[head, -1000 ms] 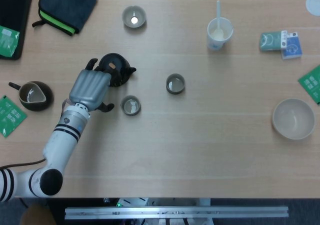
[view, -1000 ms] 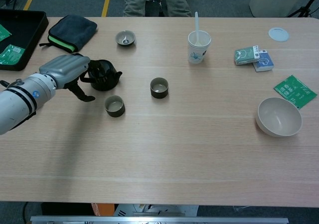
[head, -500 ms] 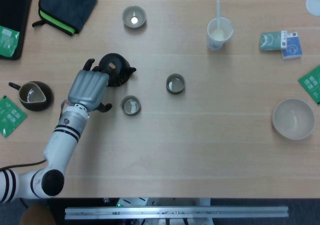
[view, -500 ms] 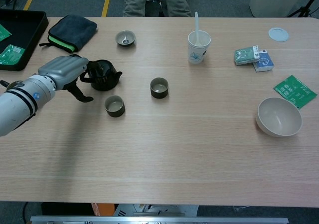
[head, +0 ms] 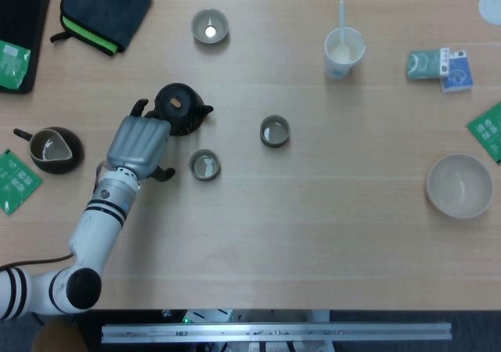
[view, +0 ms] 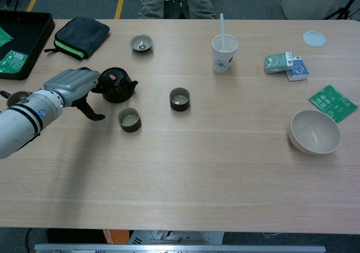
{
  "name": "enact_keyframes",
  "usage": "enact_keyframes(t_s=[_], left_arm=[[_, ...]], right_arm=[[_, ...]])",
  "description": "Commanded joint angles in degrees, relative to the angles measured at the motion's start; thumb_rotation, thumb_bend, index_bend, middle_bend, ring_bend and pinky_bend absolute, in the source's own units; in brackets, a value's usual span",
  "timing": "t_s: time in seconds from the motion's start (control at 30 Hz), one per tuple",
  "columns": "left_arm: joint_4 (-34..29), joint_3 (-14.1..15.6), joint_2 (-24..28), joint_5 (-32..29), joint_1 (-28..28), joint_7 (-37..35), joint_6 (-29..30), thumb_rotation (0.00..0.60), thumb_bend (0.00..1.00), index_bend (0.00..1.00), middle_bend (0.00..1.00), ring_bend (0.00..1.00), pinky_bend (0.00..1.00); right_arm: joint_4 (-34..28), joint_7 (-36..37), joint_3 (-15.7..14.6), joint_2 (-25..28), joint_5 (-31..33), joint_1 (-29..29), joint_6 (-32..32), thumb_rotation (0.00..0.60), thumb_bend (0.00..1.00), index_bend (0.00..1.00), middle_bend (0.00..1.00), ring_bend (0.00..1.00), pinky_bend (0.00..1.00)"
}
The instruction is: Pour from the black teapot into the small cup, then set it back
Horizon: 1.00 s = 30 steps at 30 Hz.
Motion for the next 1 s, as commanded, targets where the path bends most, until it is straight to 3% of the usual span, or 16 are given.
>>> enact_keyframes(t_s=[0.03, 0.53, 0.77, 1.0], left_arm=[[0.19, 0.09, -0.18, -0.15, 0.02, 0.04, -0.16, 0.6, 0.19, 0.3, 0.34, 0.25, 0.07], [2.63, -0.17, -1.11, -1.57, -0.28, -0.49, -1.95, 0.6, 0.19, 0.35, 0.4, 0.31, 0.07], [4.12, -0.78, -1.58, -2.53, -0.64, -1.36, -3.29, 0.595, 0.19, 0.47, 0.55, 0.45, 0.07], [5.36, -1.23, -1.15, -3.03, -1.27, -1.75, -4.5, 0.536, 0.19, 0.58, 0.7, 0.57, 0.07]], right_arm=[[0.02, 0.02, 0.01, -0.02, 0.04, 0.03, -0.05, 0.6, 0.12, 0.31, 0.29, 0.2, 0.25], [0.38, 0.17, 0.11, -0.28, 0.6, 0.09, -0.31, 0.6, 0.12, 0.31, 0.29, 0.2, 0.25], [0.5, 0.23, 0.29, -0.32, 0.95, 0.14, -0.39, 0.6, 0.12, 0.31, 0.29, 0.2, 0.25], [0.44, 0.13, 0.5, -0.33, 1.14, 0.19, -0.33, 0.6, 0.12, 0.31, 0.29, 0.2, 0.25]])
